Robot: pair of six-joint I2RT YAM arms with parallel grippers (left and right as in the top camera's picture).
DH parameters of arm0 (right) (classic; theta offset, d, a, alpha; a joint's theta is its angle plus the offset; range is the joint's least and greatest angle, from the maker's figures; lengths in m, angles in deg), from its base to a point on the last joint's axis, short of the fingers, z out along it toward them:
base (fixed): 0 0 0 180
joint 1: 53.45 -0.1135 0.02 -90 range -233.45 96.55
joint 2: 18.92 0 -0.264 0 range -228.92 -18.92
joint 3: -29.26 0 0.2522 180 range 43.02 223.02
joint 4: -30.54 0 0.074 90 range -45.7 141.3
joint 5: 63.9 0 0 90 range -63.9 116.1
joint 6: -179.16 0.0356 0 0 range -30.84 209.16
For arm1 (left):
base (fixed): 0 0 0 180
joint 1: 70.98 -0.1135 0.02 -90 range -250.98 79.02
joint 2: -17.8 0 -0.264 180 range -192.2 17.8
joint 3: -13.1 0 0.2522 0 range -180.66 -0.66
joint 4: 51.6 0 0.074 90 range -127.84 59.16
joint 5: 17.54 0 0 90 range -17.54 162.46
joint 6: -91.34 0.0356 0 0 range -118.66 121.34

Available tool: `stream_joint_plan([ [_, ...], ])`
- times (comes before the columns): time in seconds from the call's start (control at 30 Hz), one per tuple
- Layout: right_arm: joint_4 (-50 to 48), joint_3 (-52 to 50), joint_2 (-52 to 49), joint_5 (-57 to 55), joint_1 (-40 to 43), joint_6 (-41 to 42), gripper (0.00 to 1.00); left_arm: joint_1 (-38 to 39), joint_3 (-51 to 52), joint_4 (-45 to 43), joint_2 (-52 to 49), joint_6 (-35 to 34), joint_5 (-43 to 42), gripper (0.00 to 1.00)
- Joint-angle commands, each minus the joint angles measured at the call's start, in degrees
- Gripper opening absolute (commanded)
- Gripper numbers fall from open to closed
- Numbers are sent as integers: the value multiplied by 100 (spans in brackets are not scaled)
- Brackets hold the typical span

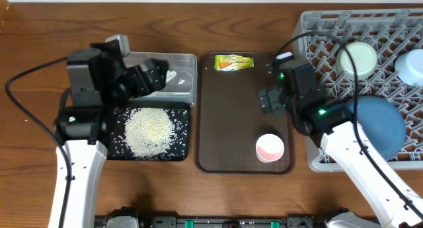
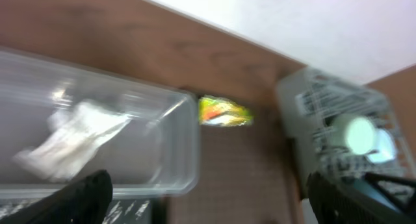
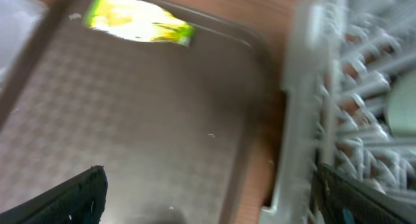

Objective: Sort waste into correct bins and load items into the dishwasher rack
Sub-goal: 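Reach the left gripper right to the yellow snack wrapper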

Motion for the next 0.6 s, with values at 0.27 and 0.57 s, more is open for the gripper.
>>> stream_joint_plan([
  [0.27,199,59,-15,-127,656,629,99,1246,-811,-476,-1263,-511,476,98],
  [0.57,284,57,-15,-142,708,859,99,2299,-1690,-485,-2594,-101,1670,98],
])
